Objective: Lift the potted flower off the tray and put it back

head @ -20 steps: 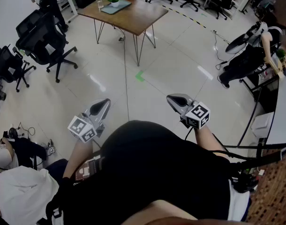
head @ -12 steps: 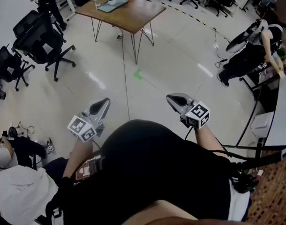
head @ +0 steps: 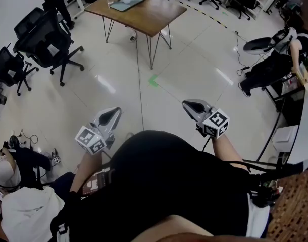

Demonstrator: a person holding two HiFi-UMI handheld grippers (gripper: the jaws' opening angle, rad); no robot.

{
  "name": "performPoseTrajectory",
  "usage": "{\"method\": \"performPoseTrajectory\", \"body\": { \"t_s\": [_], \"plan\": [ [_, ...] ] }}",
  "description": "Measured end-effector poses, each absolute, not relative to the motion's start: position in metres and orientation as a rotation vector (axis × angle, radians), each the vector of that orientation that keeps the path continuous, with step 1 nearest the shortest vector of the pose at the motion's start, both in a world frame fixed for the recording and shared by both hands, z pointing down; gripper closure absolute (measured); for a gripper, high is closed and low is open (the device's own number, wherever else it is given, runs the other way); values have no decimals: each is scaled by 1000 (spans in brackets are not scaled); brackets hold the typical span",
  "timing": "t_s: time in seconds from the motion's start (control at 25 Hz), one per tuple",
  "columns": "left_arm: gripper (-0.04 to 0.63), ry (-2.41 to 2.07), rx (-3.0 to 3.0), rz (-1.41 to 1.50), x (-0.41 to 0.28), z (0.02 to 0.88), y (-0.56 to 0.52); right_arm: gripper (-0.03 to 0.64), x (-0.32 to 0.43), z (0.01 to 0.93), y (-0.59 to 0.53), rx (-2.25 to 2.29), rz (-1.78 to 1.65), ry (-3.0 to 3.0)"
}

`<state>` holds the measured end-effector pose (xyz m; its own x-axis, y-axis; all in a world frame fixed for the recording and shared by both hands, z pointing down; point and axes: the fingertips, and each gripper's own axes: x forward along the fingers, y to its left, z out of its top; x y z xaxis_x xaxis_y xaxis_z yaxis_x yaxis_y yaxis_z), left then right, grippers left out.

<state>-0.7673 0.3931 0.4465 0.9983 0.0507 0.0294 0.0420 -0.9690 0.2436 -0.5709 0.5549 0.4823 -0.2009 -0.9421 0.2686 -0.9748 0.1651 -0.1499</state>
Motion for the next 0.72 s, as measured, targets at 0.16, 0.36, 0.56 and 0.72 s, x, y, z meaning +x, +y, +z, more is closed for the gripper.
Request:
{"method": "performPoseTrajectory", "body": {
  "t_s": [0.16,0.36,0.56,0.72],
  "plan": [
    [596,70,2890,28,-772,446,326,603,-580,477,491,1946,441,-2295],
    [597,172,2899,8,-774,436,253,603,-586,458,420,1998,425,-2228],
    [597,217,2888,18,-765,435,194,603,-581,457,367,2036,447,-2186],
    [597,223,2863,23,-750,450,166,603,-569,466,347,2031,487,-2165]
  ]
}}
